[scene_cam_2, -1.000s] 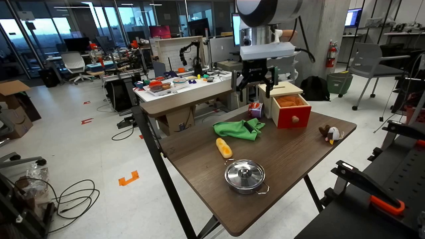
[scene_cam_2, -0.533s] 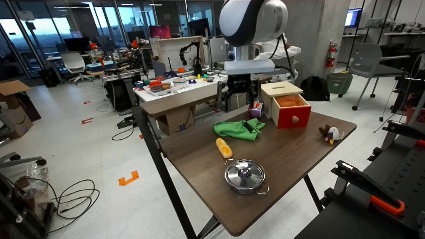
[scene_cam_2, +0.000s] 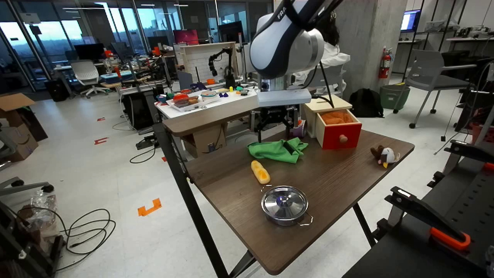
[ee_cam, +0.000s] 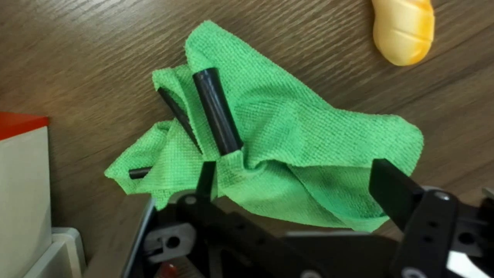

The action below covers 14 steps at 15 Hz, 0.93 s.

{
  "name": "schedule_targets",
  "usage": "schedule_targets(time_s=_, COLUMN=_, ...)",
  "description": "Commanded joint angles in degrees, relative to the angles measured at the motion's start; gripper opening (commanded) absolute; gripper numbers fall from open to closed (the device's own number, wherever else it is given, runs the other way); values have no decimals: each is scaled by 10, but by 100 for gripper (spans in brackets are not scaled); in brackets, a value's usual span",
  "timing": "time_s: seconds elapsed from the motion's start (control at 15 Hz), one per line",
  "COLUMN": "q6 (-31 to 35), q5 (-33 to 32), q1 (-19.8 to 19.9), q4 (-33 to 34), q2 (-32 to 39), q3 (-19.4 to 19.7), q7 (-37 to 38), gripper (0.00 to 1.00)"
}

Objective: Move the green towel forward

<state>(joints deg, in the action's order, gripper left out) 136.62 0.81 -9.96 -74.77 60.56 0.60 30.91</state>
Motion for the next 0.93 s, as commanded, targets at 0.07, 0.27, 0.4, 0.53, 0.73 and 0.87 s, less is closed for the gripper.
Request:
schedule_targets(time_s=0.07, q6=-24, q5=11, q1=-9, q4=58, q2=43, q3=8, q7=-20, gripper=100)
schedule_targets(time_s=0.27, q6=-29, q5=9, q1=-10, q4=70, q2=60, q3=11, q7=-21, gripper=100)
schedule_targets(time_s=0.4, q6=-34, q5=8, q1=-11, q4=73, q2=68, q3=12, q7=-23, gripper=100)
schedule_targets(time_s=0.53, q6=-41, q5=7, q1=-12, q4=69, q2=73, q3=13, q7=-24, gripper=100)
schedule_targets(time_s=0.73, q6=-48, q5=3, q1=-17, q4=44, q2=64, q3=15, q7=-25, gripper=100)
schedule_targets(time_s=0.87, q6=-50, q5=1, q1=-24, q4=19, q2=51, q3=17, q7=-23, gripper=100)
